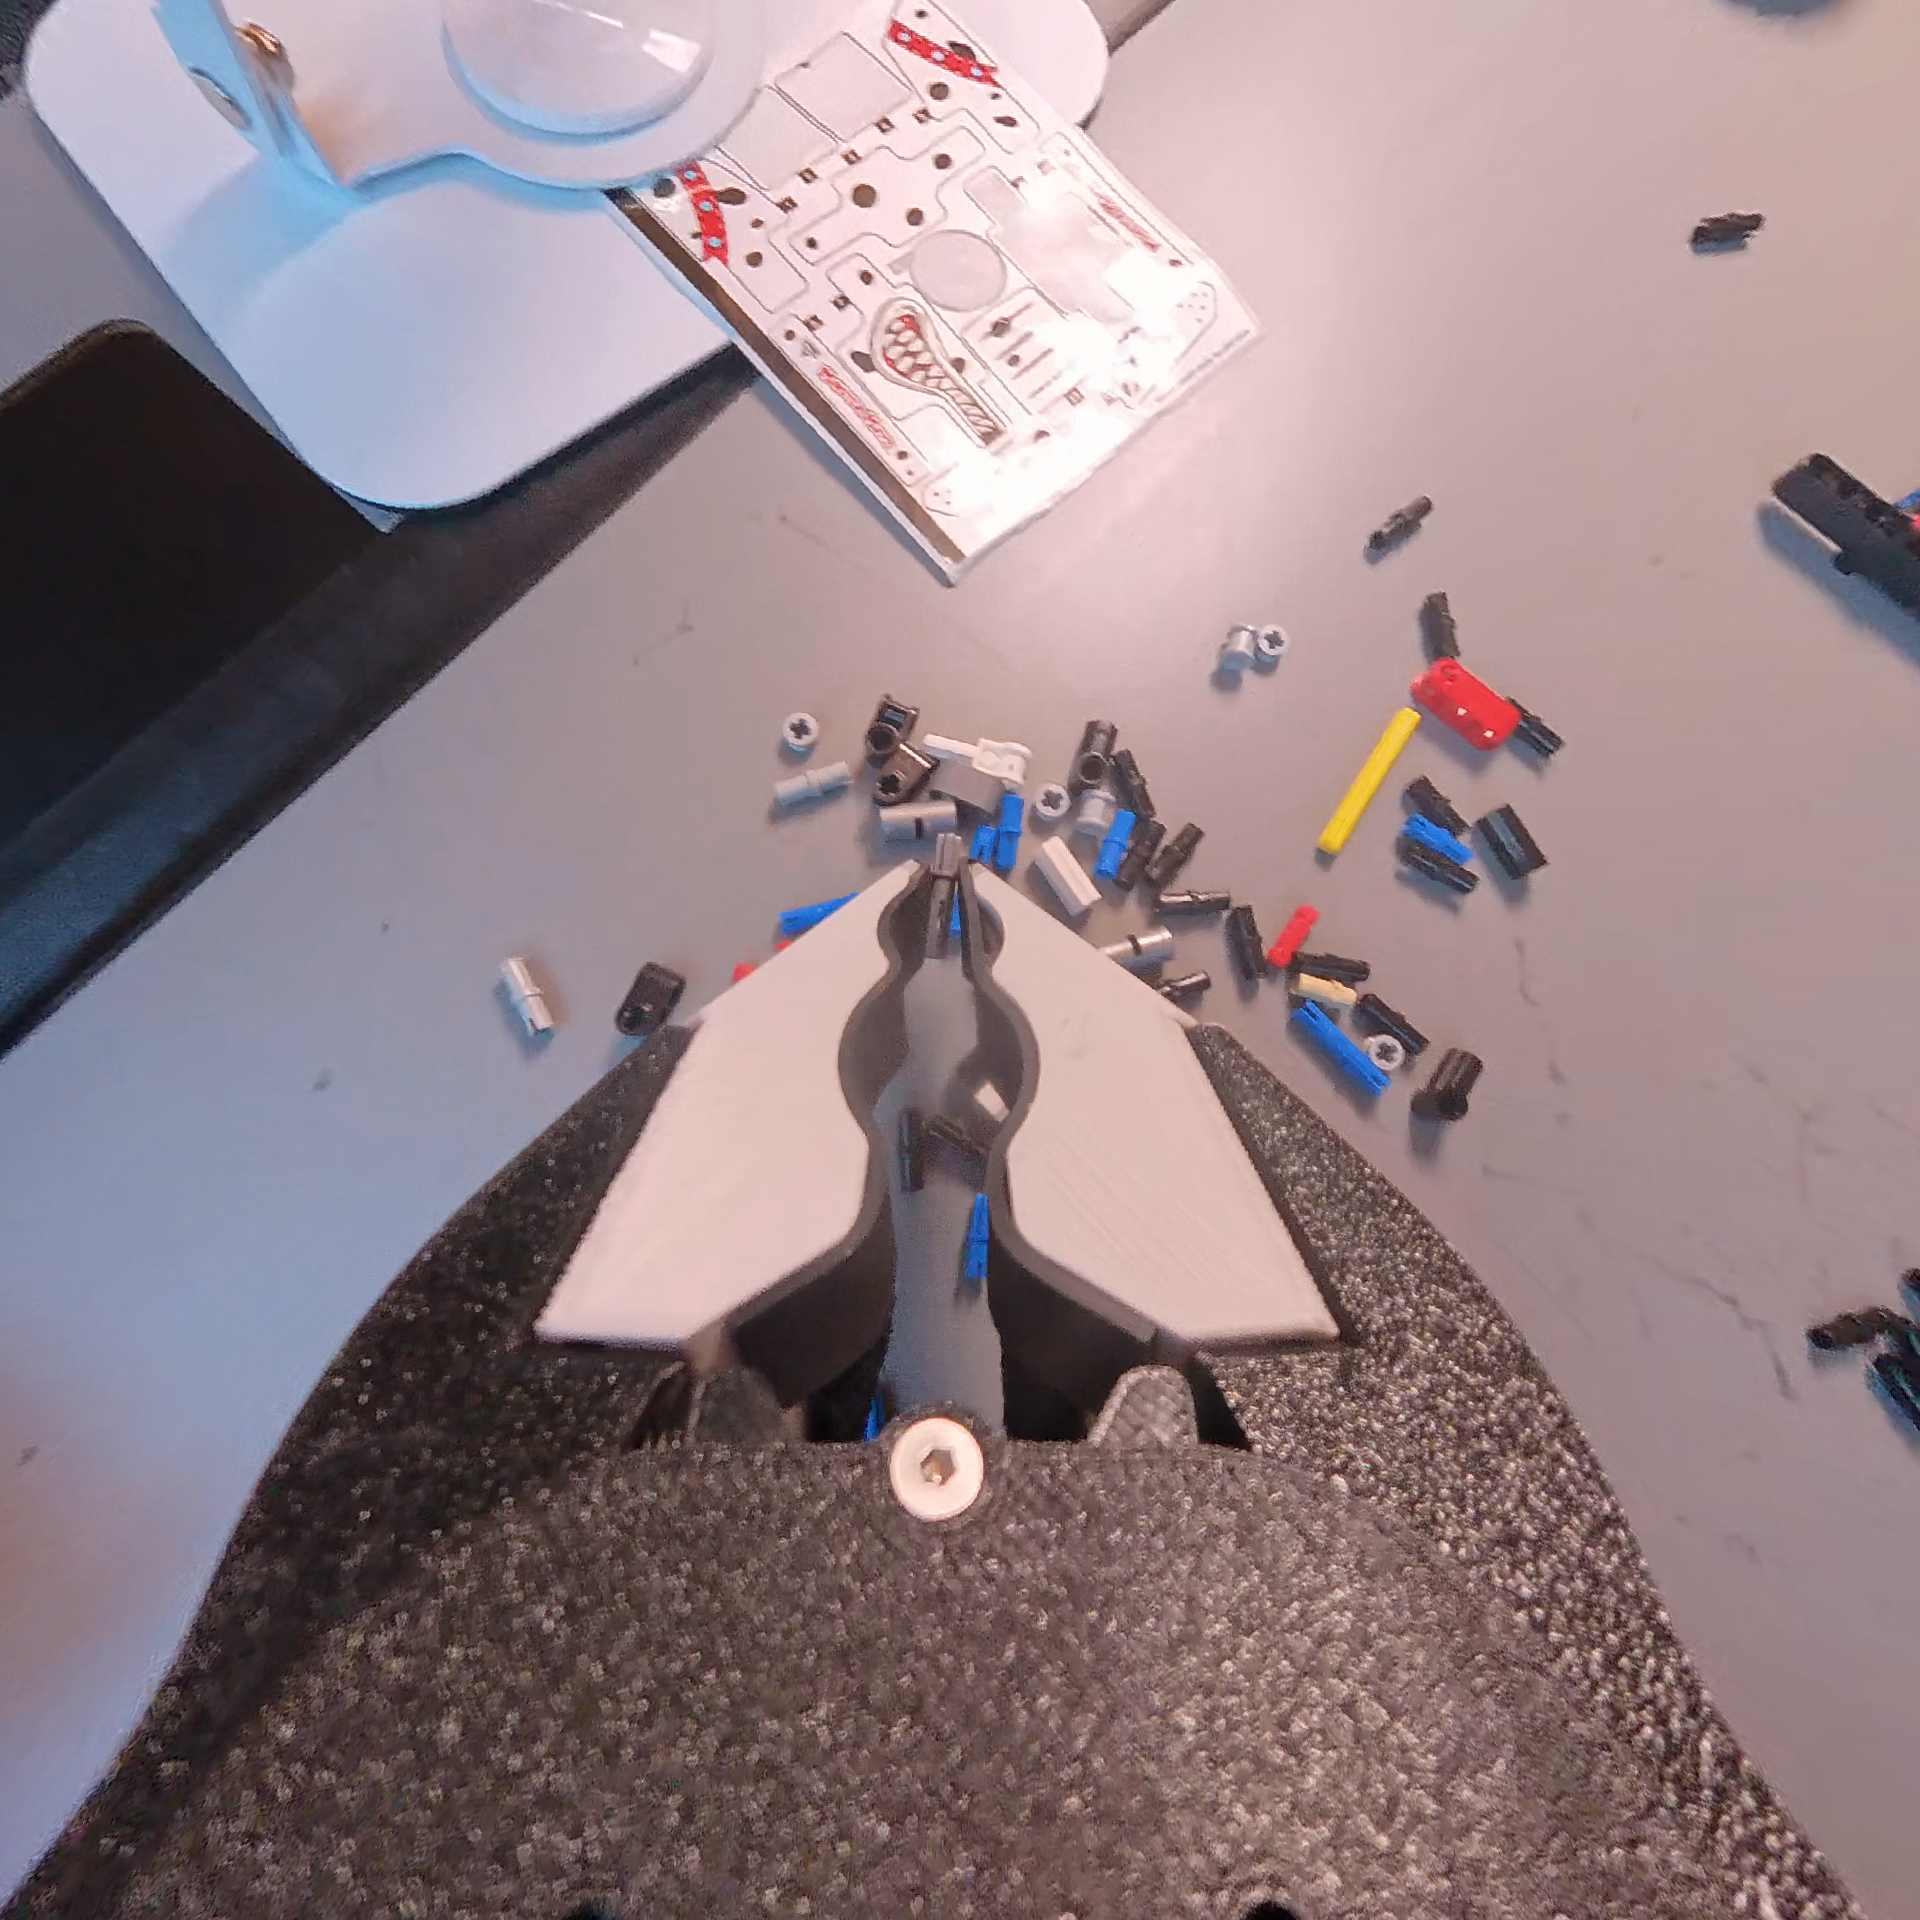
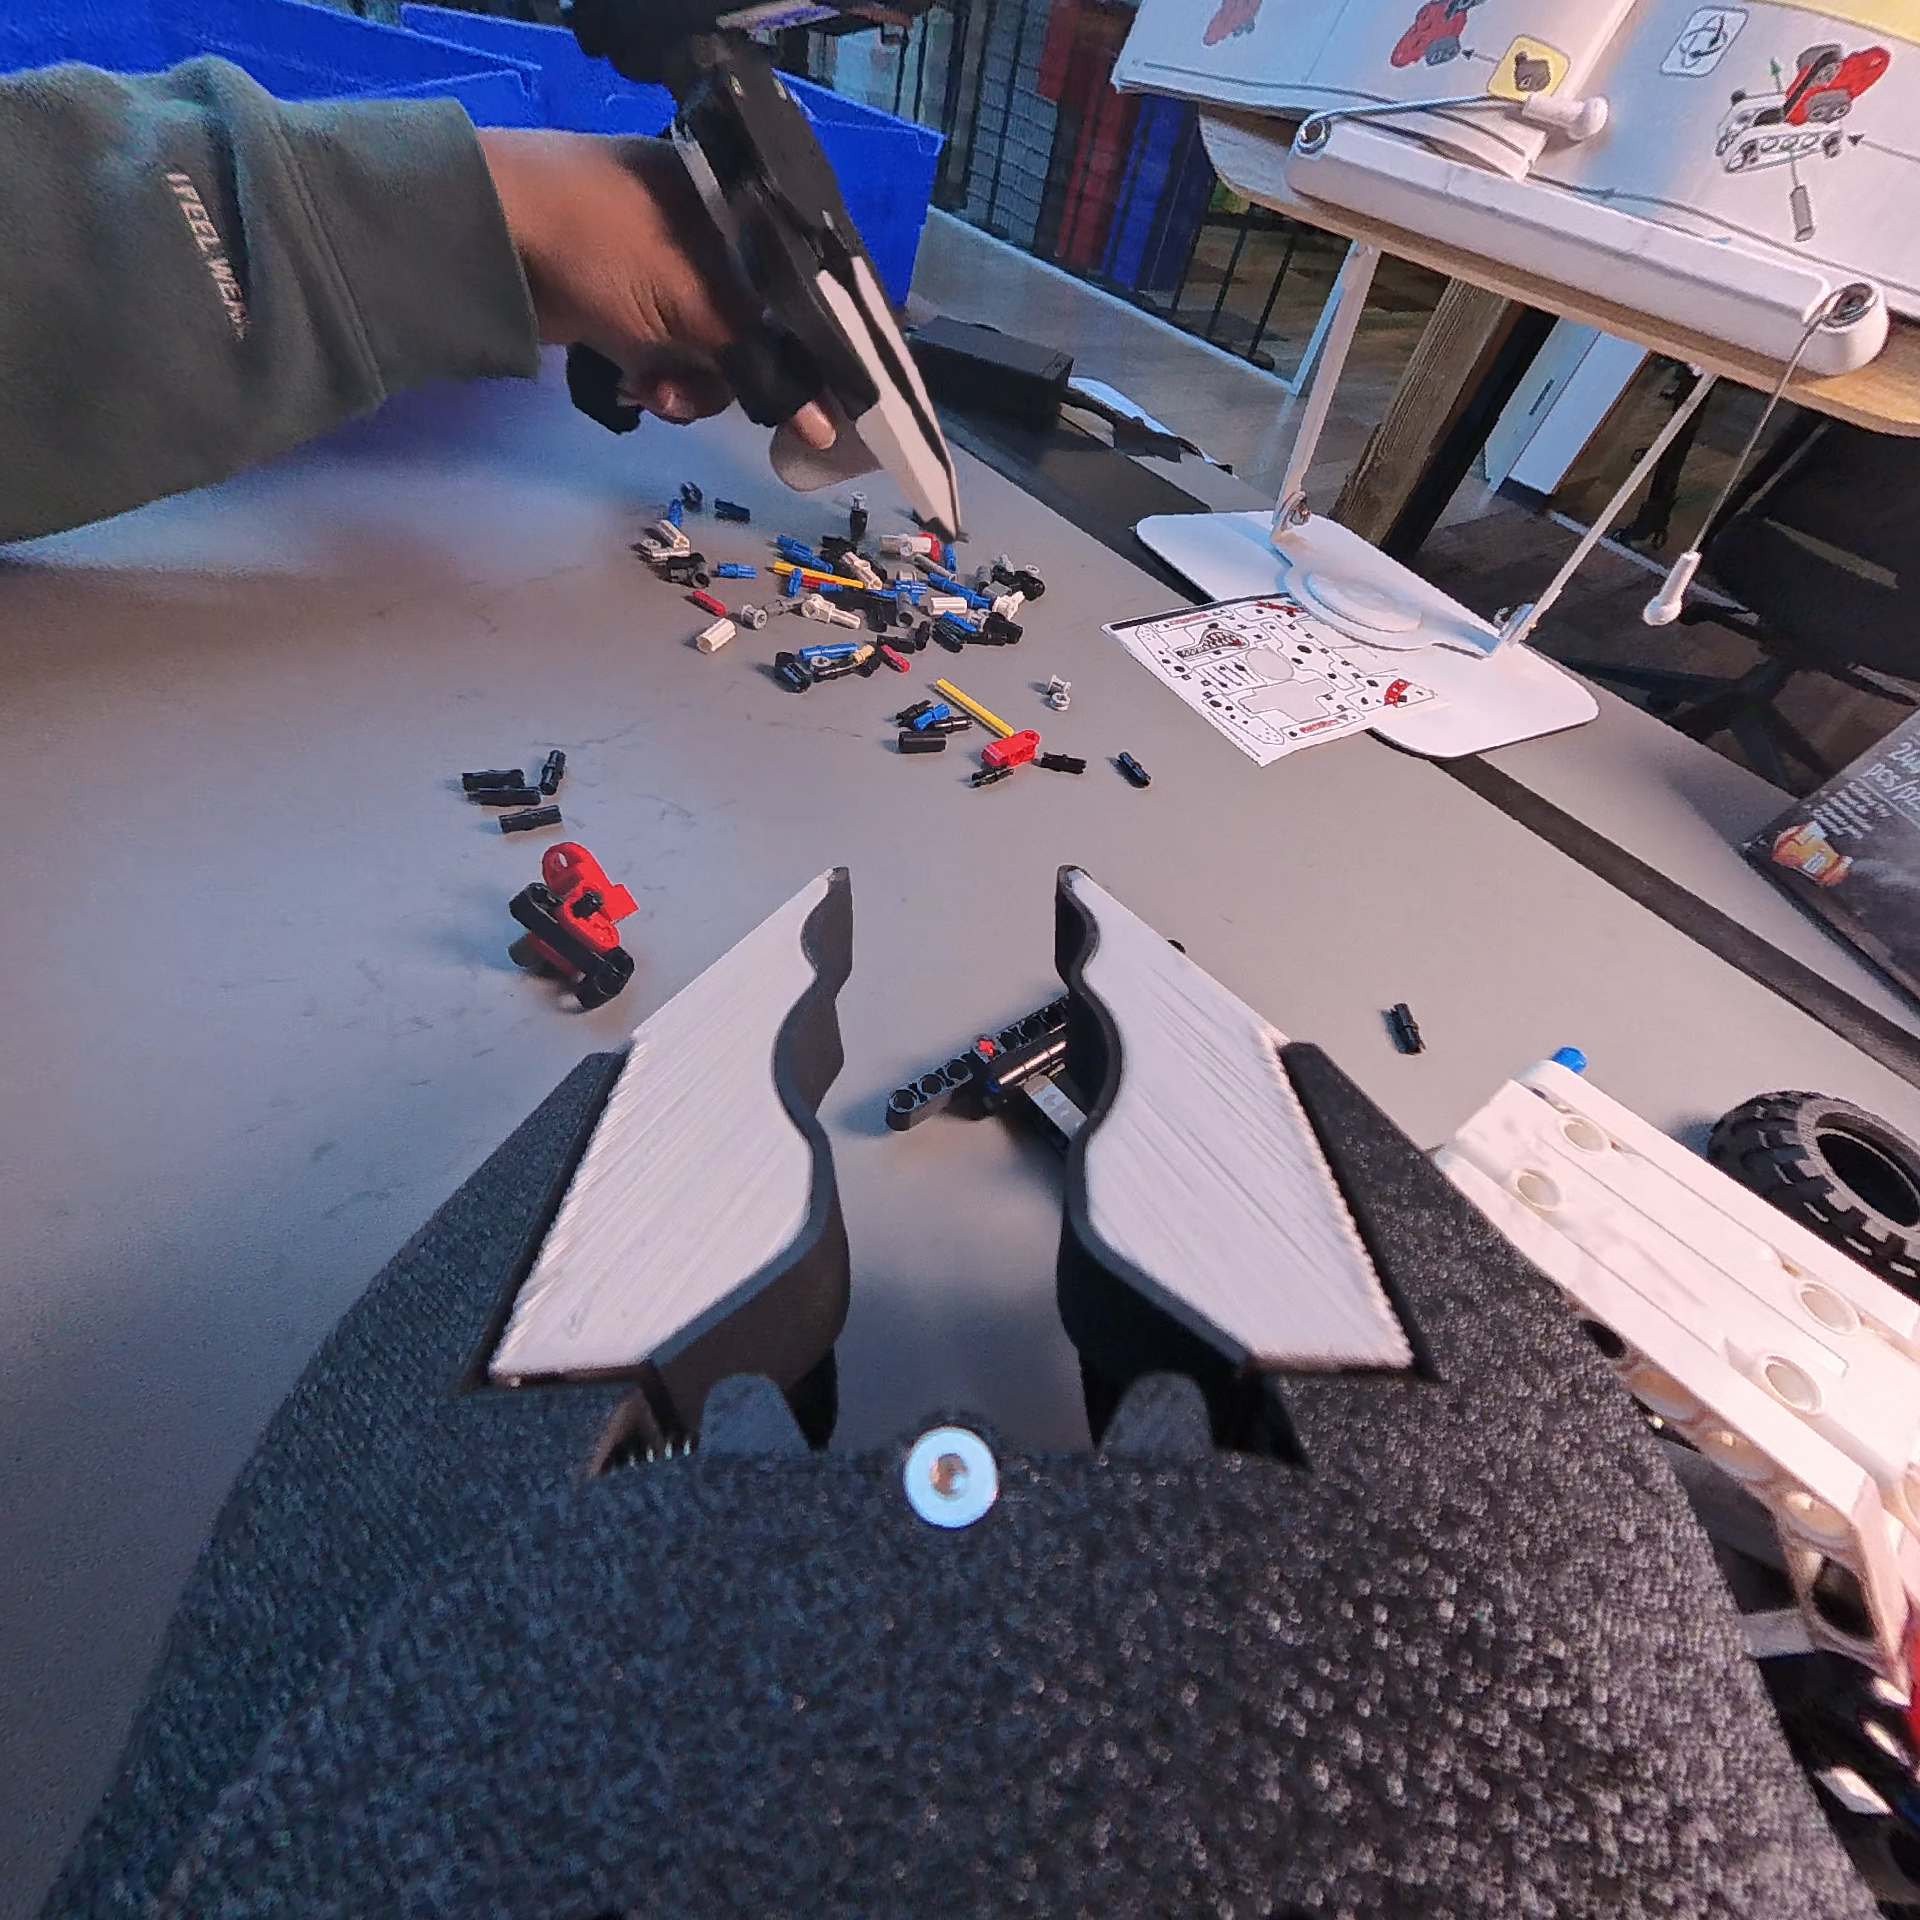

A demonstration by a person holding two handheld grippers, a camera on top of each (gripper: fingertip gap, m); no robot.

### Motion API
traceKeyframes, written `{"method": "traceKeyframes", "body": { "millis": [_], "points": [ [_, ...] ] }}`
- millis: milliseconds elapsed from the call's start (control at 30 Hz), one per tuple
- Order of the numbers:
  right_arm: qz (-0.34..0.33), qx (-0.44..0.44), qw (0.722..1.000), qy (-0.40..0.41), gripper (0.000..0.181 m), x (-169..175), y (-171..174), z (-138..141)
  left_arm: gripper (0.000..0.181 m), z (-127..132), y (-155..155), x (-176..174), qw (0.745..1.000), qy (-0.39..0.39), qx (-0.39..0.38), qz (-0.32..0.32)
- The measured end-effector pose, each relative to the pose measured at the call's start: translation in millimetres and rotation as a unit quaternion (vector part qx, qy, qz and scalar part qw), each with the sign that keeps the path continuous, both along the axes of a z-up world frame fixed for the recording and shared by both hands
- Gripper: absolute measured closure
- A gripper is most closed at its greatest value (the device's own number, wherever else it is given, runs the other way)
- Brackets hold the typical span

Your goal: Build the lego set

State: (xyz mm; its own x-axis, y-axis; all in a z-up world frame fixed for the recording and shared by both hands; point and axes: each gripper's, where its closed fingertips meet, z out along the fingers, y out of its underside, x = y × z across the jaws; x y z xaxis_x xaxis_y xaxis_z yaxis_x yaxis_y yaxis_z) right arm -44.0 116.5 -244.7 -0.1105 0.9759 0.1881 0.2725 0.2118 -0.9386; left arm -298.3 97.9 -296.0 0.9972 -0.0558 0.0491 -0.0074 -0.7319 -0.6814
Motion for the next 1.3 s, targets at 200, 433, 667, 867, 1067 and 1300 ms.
{"method": "traceKeyframes", "body": {
  "millis": [200, 433, 667, 867, 1067, 1300],
  "points": [
    [0.005, 0.007, 1.0, -0.002, 0.142, 0.0, -2.6, -0.9, 0.175, -15.2, -18.4, 14.2, 0.998, -0.002, -0.06, -0.035],
    [0.005, 0.003, 1.0, -0.003, 0.142, 0.2, -2.3, -1.0, 0.159, -6.5, -13.6, 7.3, 0.999, 0.021, -0.047, -0.01],
    [0.009, 0.006, 1.0, -0.003, 0.142, 0.3, -3.7, -1.3, 0.156, -13.3, -3.9, 19.6, 0.998, 0.016, -0.039, -0.041],
    [0.009, 0.004, 1.0, -0.003, 0.142, 0.4, -3.7, -1.2, 0.179, -17.0, -6.6, 10.8, 0.998, 0.037, -0.049, -0.035],
    [0.01, 0.004, 1.0, -0.003, 0.142, 0.5, -4.0, -1.1, 0.173, -5.1, -12.2, -2.5, 0.998, 0.053, -0.038, -0.004],
    [0.009, -0.004, 1.0, -0.001, 0.142, 0.7, -2.6, -0.4, 0.168, -3.4, -48.9, 49.8, 0.988, -0.005, -0.095, -0.125]
  ]
}}
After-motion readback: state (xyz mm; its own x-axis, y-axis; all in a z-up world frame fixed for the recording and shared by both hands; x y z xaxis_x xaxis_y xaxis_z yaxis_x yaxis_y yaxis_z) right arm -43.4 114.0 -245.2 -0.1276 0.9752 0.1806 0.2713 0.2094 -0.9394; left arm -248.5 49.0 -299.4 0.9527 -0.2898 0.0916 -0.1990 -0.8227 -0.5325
